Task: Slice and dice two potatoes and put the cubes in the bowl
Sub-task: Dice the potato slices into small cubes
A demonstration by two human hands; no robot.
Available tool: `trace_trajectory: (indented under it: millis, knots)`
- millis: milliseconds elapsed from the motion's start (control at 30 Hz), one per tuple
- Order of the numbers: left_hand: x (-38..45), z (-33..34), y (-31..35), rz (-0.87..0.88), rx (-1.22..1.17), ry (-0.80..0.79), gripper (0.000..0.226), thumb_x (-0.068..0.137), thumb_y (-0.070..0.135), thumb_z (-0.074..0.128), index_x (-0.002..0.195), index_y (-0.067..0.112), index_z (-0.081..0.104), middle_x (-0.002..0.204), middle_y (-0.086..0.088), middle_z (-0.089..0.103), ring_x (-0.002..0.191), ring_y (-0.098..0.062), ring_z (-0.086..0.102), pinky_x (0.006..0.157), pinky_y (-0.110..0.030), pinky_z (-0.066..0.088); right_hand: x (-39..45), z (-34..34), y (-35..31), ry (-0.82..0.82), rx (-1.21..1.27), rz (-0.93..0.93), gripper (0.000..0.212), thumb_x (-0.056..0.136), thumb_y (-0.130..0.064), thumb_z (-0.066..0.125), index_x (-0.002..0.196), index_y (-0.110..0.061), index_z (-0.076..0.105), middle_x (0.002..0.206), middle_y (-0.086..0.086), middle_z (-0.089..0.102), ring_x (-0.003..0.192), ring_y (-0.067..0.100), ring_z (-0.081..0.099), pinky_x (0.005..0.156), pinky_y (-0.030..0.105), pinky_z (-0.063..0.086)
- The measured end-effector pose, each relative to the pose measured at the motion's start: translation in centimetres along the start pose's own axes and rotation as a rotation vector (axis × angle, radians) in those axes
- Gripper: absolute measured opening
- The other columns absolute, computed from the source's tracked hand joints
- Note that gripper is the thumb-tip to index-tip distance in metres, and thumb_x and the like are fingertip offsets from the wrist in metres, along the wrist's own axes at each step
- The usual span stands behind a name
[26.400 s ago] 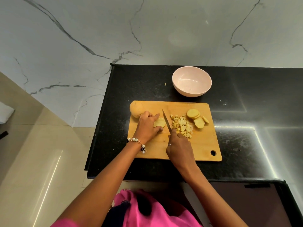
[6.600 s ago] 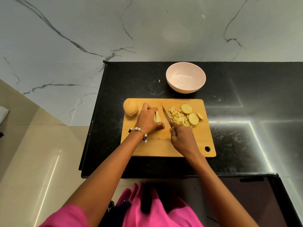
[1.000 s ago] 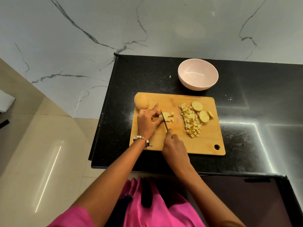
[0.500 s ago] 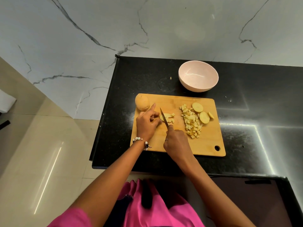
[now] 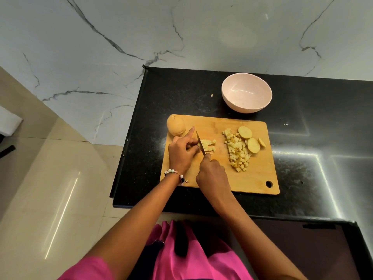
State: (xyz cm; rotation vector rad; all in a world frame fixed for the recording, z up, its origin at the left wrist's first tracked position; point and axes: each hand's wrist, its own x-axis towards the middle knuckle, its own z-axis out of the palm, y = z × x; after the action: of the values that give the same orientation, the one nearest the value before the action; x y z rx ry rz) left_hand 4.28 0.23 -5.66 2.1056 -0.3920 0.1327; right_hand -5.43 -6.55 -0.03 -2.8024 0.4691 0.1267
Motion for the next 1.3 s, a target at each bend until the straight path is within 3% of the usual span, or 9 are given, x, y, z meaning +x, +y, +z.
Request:
trace_trajectory:
  millis: [167,333,433,600,700,833,967,1167,1300]
  knots:
    - [0.1,0.0,0.0,-0.014,0.001,0.004,0.064,0.071,0.014,0.079,0.130,0.017,0.055,0.087,0.006,0.073,0.085,-0.017,0.058,0.079,-0.013,0.041,0.3,0.4,-0.2,0.016,-0.039,-0.049,0.042,0.095,0.002,0.025,0.136,0.004,0.030,0.111,0.018,0.055,0.093,0.033,0.060,0.068,0.033,0.042]
    - [0.0,0.0,0.4,-0.043,-0.020,0.006,0.064,0.072,0.015,0.078,0.131,0.018,0.054,0.088,0.008,0.072,0.084,-0.014,0.057,0.076,-0.008,0.041,-2.6,1.4,1.8,-0.090,-0.042,-0.033,0.055,0.093,-0.002,0.030,0.146,0.002,0.014,0.118,0.019,0.052,0.095,0.037,0.058,0.072,0.038,0.042]
    - [-0.1,-0.2,0.4,-0.060,-0.046,-0.024,0.065,0.072,0.013,0.078,0.132,0.018,0.053,0.090,0.008,0.071,0.083,-0.011,0.056,0.076,-0.004,0.040,-2.7,0.9,3.0,-0.101,0.066,-0.016,0.053,0.093,-0.007,0.034,0.145,-0.001,0.024,0.111,0.018,0.057,0.093,0.037,0.056,0.073,0.038,0.040]
    - [0.1,-1.0,0.2,-0.100,-0.090,-0.110,0.056,0.078,0.005,0.071,0.130,0.019,0.055,0.098,0.011,0.068,0.085,-0.006,0.063,0.083,-0.013,0.049,-1.9,0.1,2.8,-0.004,0.174,-0.050,0.048,0.094,-0.010,0.038,0.141,-0.002,0.033,0.103,0.017,0.061,0.089,0.035,0.057,0.066,0.034,0.036]
    - [-0.3,-1.4,0.0,-0.099,-0.136,-0.026,0.040,0.085,-0.001,0.063,0.123,0.011,0.061,0.102,0.000,0.069,0.086,-0.001,0.064,0.082,-0.010,0.049,-1.6,0.5,1.8,-0.020,0.154,-0.066,0.050,0.094,-0.012,0.038,0.143,-0.002,0.032,0.106,0.017,0.061,0.091,0.035,0.058,0.067,0.035,0.038]
    - [-1.2,-1.4,-0.1,-0.110,-0.098,0.095,0.031,0.086,-0.004,0.058,0.114,0.006,0.066,0.100,-0.004,0.069,0.092,-0.007,0.062,0.082,-0.005,0.044,-1.2,1.5,0.6,-0.058,0.097,-0.045,0.053,0.093,-0.010,0.036,0.145,-0.002,0.025,0.112,0.019,0.057,0.096,0.037,0.057,0.074,0.038,0.043]
    - [-1.0,-1.4,0.3,-0.175,-0.125,0.092,0.027,0.086,0.001,0.061,0.112,0.007,0.067,0.103,-0.003,0.069,0.092,-0.008,0.064,0.080,-0.006,0.047,-0.3,1.5,1.2,-0.024,0.098,0.033,0.055,0.092,-0.006,0.036,0.146,-0.001,0.023,0.112,0.019,0.057,0.097,0.037,0.057,0.074,0.038,0.044]
    - [-0.9,-1.2,0.4,-0.187,-0.107,0.115,0.023,0.086,0.004,0.063,0.108,0.009,0.069,0.104,-0.002,0.070,0.096,-0.007,0.063,0.085,-0.014,0.048,0.2,0.8,4.3,0.036,0.118,0.126,0.053,0.087,-0.002,0.039,0.140,0.000,0.034,0.101,0.019,0.063,0.090,0.037,0.059,0.067,0.036,0.042]
    - [-0.7,-0.9,1.0,-0.206,-0.096,0.112,0.021,0.086,0.006,0.064,0.106,0.009,0.070,0.104,-0.002,0.070,0.094,-0.003,0.060,0.084,-0.009,0.046,-0.1,0.2,5.4,0.058,0.151,0.120,0.050,0.086,-0.003,0.040,0.136,-0.002,0.042,0.097,0.019,0.064,0.088,0.038,0.059,0.066,0.035,0.042]
